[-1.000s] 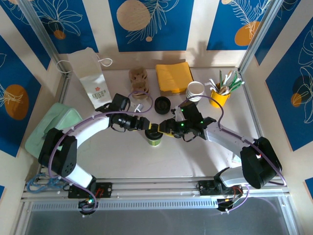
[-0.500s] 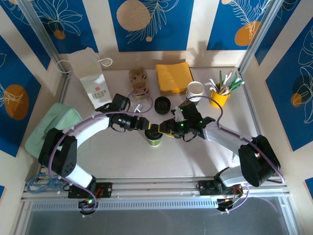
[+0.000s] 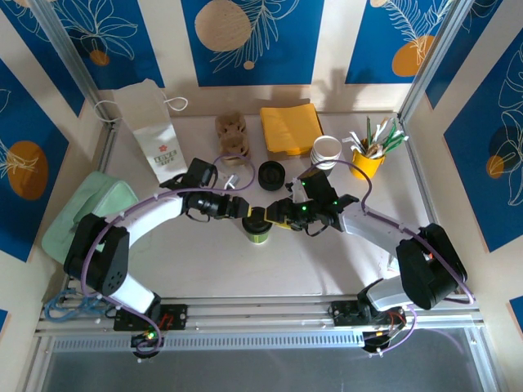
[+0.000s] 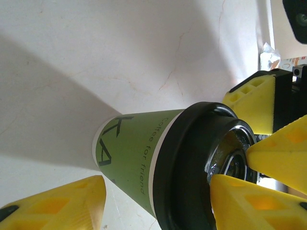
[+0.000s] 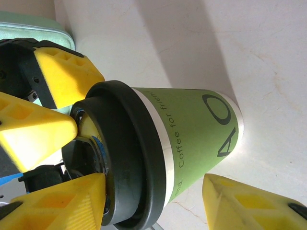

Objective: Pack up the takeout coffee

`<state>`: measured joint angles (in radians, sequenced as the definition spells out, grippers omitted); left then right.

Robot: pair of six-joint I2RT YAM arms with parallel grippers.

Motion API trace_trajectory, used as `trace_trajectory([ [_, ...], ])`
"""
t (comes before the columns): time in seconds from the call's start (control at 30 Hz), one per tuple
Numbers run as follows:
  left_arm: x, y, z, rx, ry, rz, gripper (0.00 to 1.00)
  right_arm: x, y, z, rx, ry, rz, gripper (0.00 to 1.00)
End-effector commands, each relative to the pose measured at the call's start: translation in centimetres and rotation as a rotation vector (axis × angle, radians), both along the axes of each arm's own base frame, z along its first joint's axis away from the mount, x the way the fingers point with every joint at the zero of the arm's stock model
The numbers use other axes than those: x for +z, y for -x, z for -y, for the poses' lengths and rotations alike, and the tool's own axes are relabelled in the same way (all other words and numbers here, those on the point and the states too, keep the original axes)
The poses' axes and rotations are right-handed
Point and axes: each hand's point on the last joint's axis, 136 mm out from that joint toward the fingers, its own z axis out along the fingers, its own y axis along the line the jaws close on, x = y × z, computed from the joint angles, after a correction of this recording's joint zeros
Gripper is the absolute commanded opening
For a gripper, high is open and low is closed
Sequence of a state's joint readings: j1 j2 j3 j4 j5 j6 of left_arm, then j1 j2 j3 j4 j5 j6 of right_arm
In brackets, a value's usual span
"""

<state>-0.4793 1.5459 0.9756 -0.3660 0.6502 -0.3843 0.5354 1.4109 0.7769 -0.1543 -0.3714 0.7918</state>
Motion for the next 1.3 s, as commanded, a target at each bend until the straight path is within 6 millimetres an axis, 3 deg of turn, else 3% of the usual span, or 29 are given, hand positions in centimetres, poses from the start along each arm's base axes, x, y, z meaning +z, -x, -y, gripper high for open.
trace_trajectory([
  [0.0, -3.8, 2.0, -1.5, -0.009, -0.128, -0.061, 0.58, -3.6, 0.9, 1.6, -0.031, 0.075, -0.077, 0.54],
  [0.2, -4.2, 2.2, -1.8, -0.005, -0.140, -0.062, 0.58, -4.9, 1.5, 2.1, -0.038, 0.092, -0.099, 0.54],
  [0.53, -3.4, 2.0, -1.1, -0.012, -0.116, -0.041, 0.58, -4.7, 1.3, 1.7, -0.039, 0.073, -0.096, 0.54],
  [0.97, 1.3, 1.1, 0.5, -0.030, -0.015, 0.046, 0.60, 0.3, -0.8, 0.1, -0.003, 0.049, 0.011, 0.56],
  [1.27, 2.8, 0.6, 0.6, -0.025, -0.009, 0.071, 0.61, 3.1, -1.9, -0.4, -0.002, 0.050, 0.066, 0.57],
])
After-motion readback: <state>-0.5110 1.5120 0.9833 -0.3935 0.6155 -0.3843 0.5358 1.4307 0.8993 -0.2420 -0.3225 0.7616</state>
